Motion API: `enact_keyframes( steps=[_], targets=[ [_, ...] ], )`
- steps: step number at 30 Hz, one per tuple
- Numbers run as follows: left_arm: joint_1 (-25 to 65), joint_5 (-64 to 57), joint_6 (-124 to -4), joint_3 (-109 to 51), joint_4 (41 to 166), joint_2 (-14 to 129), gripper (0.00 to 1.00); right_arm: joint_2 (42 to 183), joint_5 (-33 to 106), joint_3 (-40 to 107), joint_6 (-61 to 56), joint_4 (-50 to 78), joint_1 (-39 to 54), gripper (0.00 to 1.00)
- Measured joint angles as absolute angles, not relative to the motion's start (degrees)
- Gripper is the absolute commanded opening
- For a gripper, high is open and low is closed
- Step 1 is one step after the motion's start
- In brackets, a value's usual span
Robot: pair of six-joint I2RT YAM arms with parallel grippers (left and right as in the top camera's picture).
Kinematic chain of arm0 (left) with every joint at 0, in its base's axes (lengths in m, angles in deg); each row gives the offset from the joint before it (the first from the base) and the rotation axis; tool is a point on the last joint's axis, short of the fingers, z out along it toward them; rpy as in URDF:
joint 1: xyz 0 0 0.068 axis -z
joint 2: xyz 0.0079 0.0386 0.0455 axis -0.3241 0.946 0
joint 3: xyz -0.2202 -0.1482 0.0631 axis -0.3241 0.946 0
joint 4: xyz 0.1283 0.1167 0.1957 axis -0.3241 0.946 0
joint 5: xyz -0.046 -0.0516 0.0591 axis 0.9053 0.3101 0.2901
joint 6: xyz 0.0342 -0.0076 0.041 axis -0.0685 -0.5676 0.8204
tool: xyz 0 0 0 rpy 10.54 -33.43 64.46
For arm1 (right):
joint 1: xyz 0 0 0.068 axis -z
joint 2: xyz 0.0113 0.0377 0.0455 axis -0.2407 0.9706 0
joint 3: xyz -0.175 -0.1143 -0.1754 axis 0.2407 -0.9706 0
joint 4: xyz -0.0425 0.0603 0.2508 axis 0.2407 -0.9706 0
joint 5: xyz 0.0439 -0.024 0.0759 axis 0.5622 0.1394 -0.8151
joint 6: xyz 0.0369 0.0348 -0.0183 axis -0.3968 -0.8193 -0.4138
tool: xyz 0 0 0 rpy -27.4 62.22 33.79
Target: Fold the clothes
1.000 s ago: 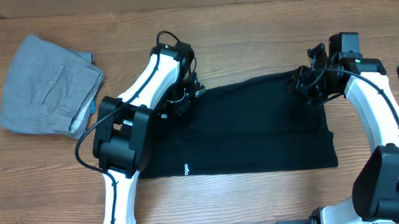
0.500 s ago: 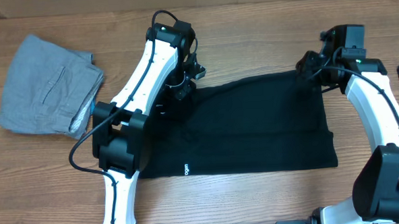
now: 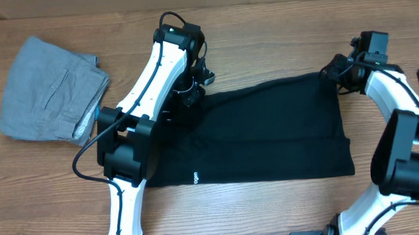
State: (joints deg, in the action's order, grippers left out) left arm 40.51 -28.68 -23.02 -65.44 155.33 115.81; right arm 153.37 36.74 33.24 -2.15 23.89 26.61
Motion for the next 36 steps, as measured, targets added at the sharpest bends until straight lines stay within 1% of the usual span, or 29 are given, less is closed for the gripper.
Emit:
enact_keyframes(
  steps=[6,13,14,15,18,22,30,36],
  targets=[
    [40.5,-28.7,-23.1,-65.4,155.5,115.8,0.04,157.3,36.8,33.2,-2.2,29.7,26.6,0.46],
    [40.5,-28.7,-23.1,-65.4,155.8,115.8,0.04,160.5,36.9,33.5,-2.2,31.0,26.7,0.47],
    [40.5,-28.7,-23.1,-65.4,155.8,115.8,0.04,160.5,36.9,33.5,-2.2,31.0,26.7,0.45],
    [40.5,-28.7,-23.1,-65.4,155.7,115.8,0.04,160.5,36.9,33.5,-2.1,31.0,26.7,0.41],
    [40.5,-28.7,-23.1,-65.4,155.8,115.8,0.04,160.7,36.9,33.5,-2.2,30.7,26.7,0.2],
    [40.5,-28.7,-23.1,-65.4,156.2,115.8,0.04,160.9,36.8,33.6,-1.7,30.0,26.7,0.04],
    [40.5,-30.2,-24.2,-65.4,156.8,115.8,0.04,159.7,36.2,35.4,-1.1,24.3,28.2,0.04],
    [40.5,-30.7,-24.4,-65.4,158.7,115.8,0.04,152.5,35.3,36.2,-0.7,19.4,28.9,0.04]
  ],
)
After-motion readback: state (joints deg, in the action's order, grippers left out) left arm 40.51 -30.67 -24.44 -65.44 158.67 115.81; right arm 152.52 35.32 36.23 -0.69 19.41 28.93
